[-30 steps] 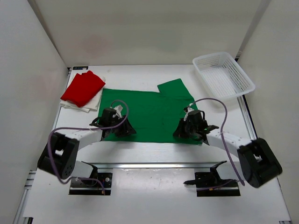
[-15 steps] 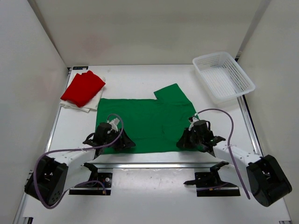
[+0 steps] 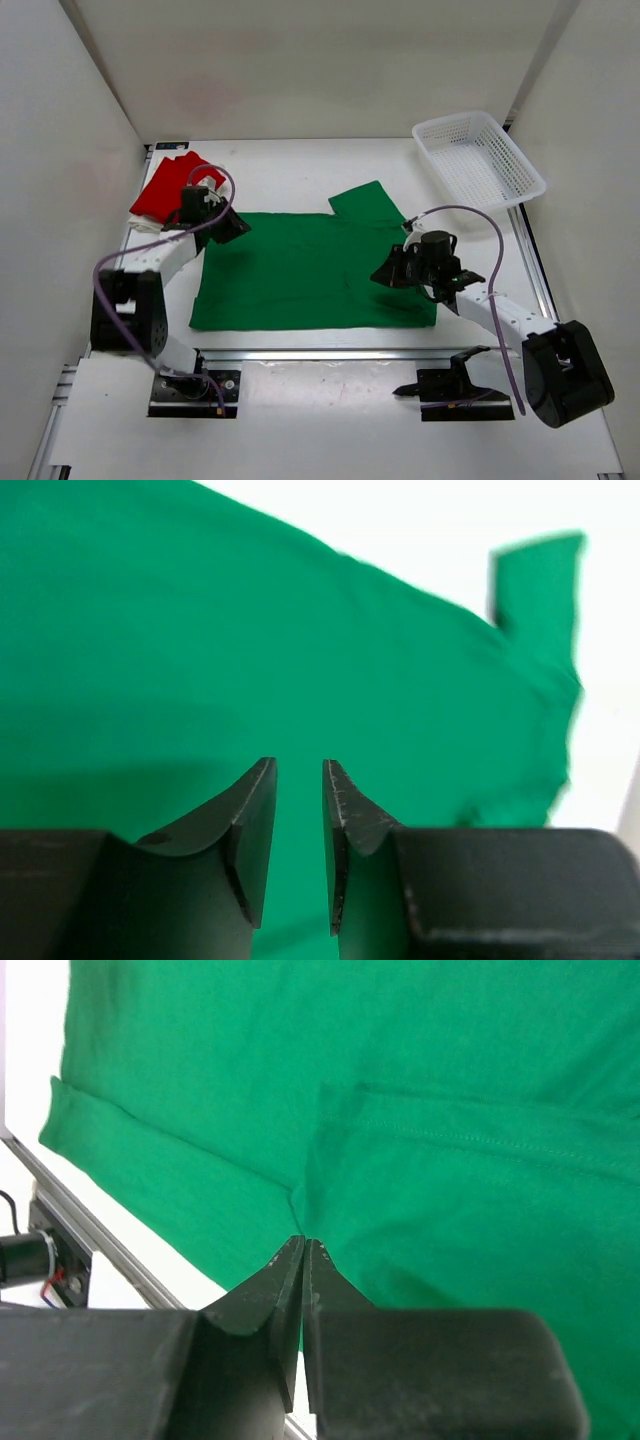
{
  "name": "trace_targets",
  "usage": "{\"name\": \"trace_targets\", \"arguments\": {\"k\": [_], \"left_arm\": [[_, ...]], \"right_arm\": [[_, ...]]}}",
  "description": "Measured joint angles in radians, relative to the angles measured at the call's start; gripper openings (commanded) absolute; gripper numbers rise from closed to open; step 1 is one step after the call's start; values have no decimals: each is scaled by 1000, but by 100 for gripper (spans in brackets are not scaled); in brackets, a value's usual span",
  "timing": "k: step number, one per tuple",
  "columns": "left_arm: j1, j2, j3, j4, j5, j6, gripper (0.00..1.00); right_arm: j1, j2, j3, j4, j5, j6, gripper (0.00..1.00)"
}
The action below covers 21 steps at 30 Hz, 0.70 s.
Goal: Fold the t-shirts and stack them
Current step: Fold the flattened tshirt in 1/3 of the way
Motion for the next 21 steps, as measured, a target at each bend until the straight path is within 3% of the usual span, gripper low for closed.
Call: {"name": "trace_targets", "arguments": {"k": [8, 15, 21], "left_arm": [[84, 293, 141, 14, -69, -10, 42], [39, 293, 159, 44, -72, -20, 47], [69, 294, 188, 10, -82, -3, 52]], "right_arm": [[9, 56, -58, 81, -20, 8, 0], [-66, 36, -192, 65, 51, 64, 0], [-173, -86, -233, -24, 104, 79, 0]]}}
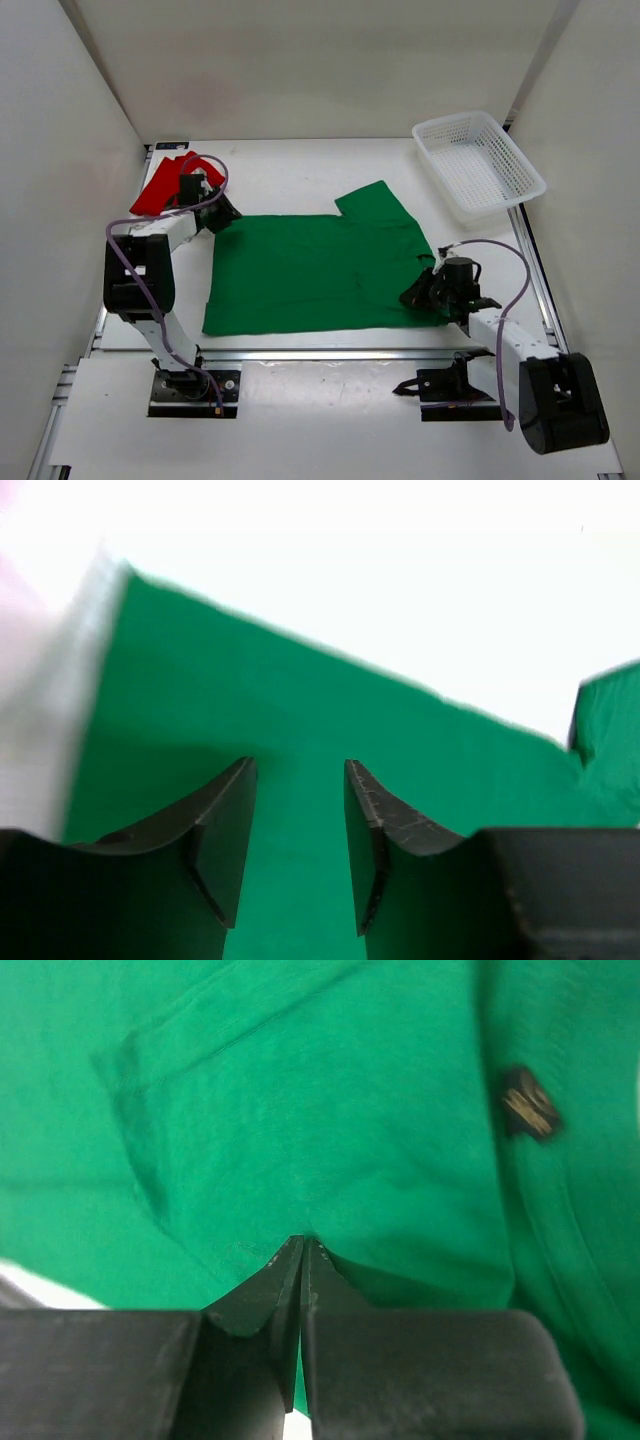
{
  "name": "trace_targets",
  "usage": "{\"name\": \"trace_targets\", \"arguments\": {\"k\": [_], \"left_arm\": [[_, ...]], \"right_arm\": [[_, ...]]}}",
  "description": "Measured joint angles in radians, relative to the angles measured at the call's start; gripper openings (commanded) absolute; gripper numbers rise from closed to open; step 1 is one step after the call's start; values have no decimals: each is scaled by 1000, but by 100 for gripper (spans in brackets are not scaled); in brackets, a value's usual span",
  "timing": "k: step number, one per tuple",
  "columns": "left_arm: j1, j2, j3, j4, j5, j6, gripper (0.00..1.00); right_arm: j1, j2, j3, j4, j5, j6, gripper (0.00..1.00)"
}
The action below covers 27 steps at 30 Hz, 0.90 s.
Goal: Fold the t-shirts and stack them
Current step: Fold the flattened tshirt in 1/3 of the way, then grap the side of the flattened tshirt furthest away from the robot with both arms
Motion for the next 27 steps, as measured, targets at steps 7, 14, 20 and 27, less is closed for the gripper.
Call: {"name": "trace_targets", "arguments": {"k": [7, 14, 20, 27], "left_arm": [[67, 6, 66, -12, -40, 36, 53], [73, 69, 96, -37, -107, 74, 54], [39, 171, 174, -79, -161, 93, 53], [31, 222, 225, -86, -198, 105, 35]], "right_arm": [[-107, -143, -24, -115, 56, -10, 1], [-76, -211, -21, -142, 50, -14, 16], [22, -191, 11, -110, 20, -14, 16], [63, -145, 57, -88, 4, -17, 17]]}}
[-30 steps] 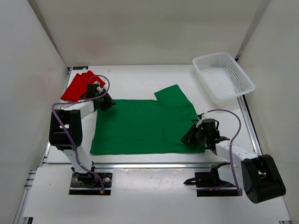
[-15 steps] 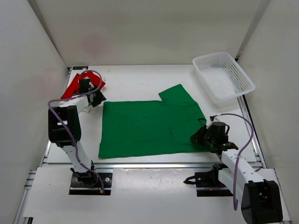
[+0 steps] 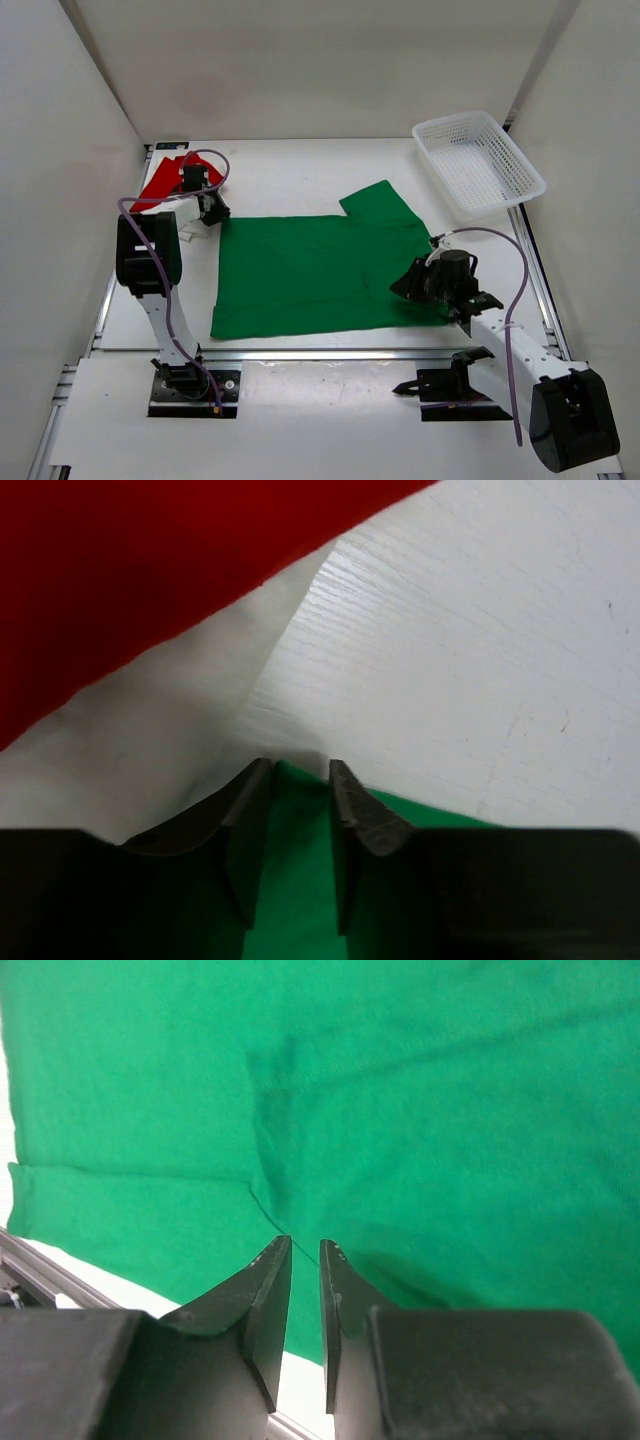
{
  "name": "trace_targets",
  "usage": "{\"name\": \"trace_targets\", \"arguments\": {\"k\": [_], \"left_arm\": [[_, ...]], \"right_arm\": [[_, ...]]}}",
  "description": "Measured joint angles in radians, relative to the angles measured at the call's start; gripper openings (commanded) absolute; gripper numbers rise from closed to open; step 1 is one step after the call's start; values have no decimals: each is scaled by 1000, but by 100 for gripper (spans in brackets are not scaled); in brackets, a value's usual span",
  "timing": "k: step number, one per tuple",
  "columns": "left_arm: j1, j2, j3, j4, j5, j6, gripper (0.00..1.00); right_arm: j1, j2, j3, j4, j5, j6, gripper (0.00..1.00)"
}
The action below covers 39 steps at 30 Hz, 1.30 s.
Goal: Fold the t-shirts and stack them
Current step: Grap the side of the flattened tshirt furthest away from the robot with both arms
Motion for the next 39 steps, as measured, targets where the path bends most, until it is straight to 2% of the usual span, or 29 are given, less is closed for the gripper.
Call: {"name": "trace_targets", "arguments": {"k": [1, 7, 10, 15, 19, 22, 25, 32, 39], "left_arm": [[0, 1, 0, 1, -1, 0, 28], [0, 2, 0, -8, -5, 2, 0], [0, 1, -2, -7, -5, 1, 0], [-14, 1, 3, -16, -4, -3, 0], [-32, 9, 83, -63, 7, -6, 0], [-40, 33, 182, -76, 14, -10, 0], [-44, 53, 250, -72, 21, -11, 0], [-34, 69, 249, -75, 40, -21, 0], [-26, 70, 233, -70, 65, -33, 0]], "right_arm": [[-2, 6, 11, 4, -3, -2, 17], [-37, 135, 126, 82, -11, -29, 22], [-61, 280, 213, 133, -9, -48, 26], [-109, 620, 476, 187, 47, -98, 35], [-122, 835, 688, 227, 103, -133, 46], [-121, 937, 784, 240, 150, -168, 49], [-116, 1057, 927, 200, 183, -202, 51], [-109, 1296, 1284, 19, 265, -264, 52], [-103, 1424, 1559, -167, 374, -306, 44]]}}
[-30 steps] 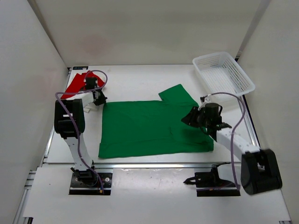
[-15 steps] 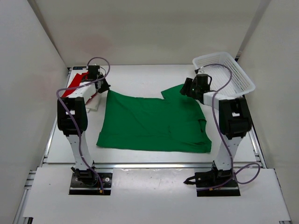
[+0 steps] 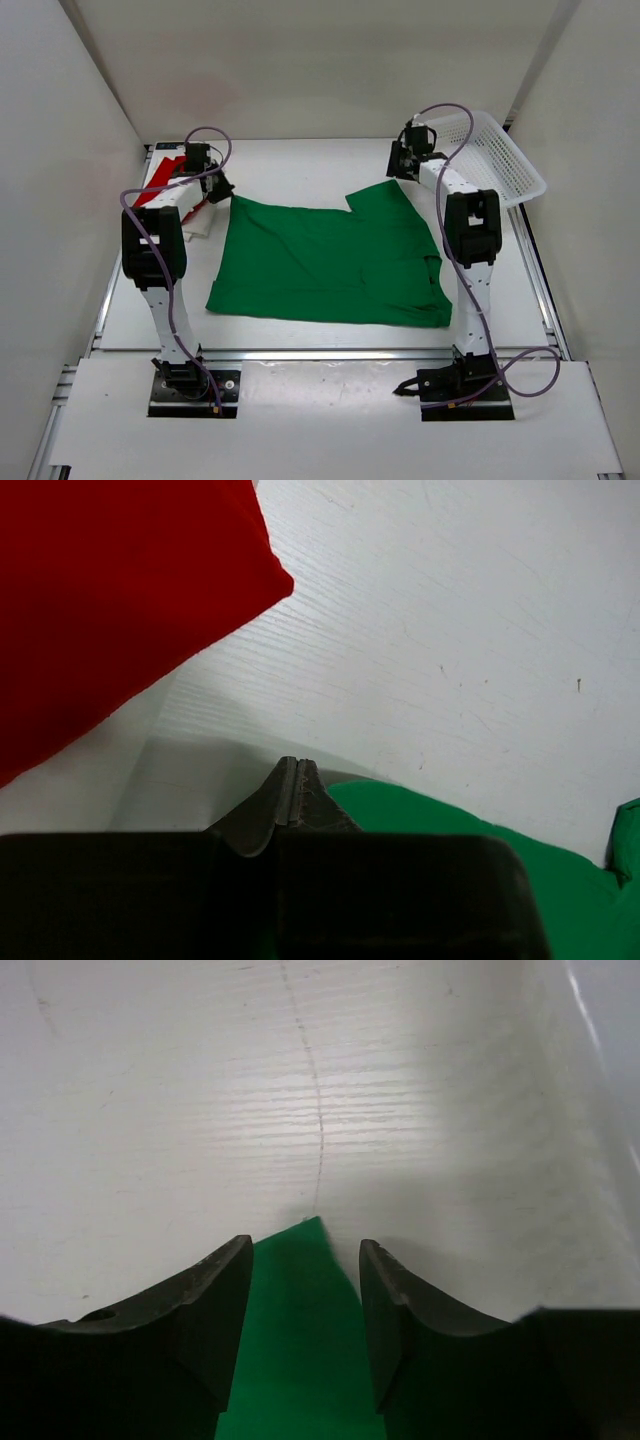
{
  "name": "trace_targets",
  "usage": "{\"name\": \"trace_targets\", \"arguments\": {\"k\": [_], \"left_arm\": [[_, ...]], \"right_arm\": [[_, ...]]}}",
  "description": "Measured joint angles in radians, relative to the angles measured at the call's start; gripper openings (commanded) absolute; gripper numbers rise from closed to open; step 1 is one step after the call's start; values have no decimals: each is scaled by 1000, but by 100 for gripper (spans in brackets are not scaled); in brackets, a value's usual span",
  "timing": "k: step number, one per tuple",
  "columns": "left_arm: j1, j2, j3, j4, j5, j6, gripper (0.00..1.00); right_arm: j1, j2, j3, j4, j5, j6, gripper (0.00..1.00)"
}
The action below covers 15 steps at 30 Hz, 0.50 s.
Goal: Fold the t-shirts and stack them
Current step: Grap the side of the flattened tshirt furthest away from the robot with both arms
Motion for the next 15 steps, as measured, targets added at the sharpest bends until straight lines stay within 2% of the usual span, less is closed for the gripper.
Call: {"name": "trace_targets", "arguments": {"k": [4, 10, 15], "left_arm": [[0, 0, -13, 19, 9, -11, 0], [2, 0, -32, 37, 24, -21, 0], [3, 0, -45, 49, 31, -26, 0]], "right_arm": [[1, 116, 220, -139, 30, -19, 36], [3, 306, 539, -346, 38, -32, 34], [7, 330, 604, -435, 40, -27, 31]]}}
